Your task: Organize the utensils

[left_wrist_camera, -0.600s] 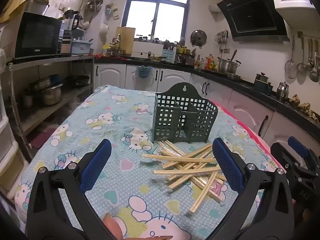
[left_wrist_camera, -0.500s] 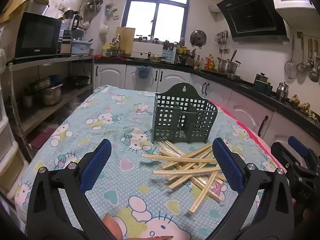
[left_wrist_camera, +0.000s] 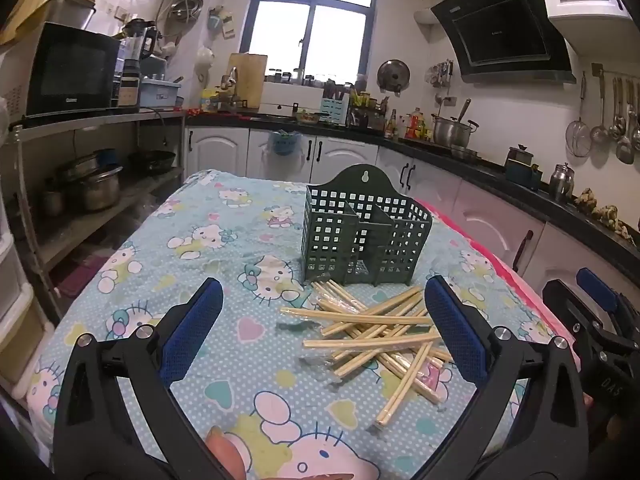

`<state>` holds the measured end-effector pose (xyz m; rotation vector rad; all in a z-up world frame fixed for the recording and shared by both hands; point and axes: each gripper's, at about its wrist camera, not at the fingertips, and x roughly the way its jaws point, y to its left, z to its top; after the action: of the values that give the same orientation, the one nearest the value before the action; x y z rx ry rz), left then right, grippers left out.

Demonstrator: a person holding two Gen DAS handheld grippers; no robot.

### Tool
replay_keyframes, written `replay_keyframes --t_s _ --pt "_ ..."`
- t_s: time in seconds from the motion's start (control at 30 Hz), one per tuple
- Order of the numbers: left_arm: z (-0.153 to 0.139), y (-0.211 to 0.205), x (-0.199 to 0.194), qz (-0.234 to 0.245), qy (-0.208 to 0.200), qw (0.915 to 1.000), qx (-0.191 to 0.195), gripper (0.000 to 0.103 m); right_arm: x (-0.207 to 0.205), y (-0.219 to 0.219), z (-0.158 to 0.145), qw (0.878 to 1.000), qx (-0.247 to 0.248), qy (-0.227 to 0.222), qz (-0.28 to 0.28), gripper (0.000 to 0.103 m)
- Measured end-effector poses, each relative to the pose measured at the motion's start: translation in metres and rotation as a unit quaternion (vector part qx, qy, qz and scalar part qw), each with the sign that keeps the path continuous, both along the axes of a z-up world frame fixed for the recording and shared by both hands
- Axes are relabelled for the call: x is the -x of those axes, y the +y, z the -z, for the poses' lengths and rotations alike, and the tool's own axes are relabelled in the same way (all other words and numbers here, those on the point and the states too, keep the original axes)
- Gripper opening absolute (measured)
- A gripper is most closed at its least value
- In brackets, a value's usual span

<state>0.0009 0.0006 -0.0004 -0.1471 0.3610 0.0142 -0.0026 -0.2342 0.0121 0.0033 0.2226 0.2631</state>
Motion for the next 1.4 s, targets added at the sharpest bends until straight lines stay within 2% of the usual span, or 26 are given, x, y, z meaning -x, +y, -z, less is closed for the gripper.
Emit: replay_keyframes --t_s 1.4 --pt "-0.0030 0.0021 -0.0014 -0.002 0.000 1.0000 0.005 0.094 0.0056 0.0014 -0.0049 1.000 0.002 -0.003 -0.006 0.097"
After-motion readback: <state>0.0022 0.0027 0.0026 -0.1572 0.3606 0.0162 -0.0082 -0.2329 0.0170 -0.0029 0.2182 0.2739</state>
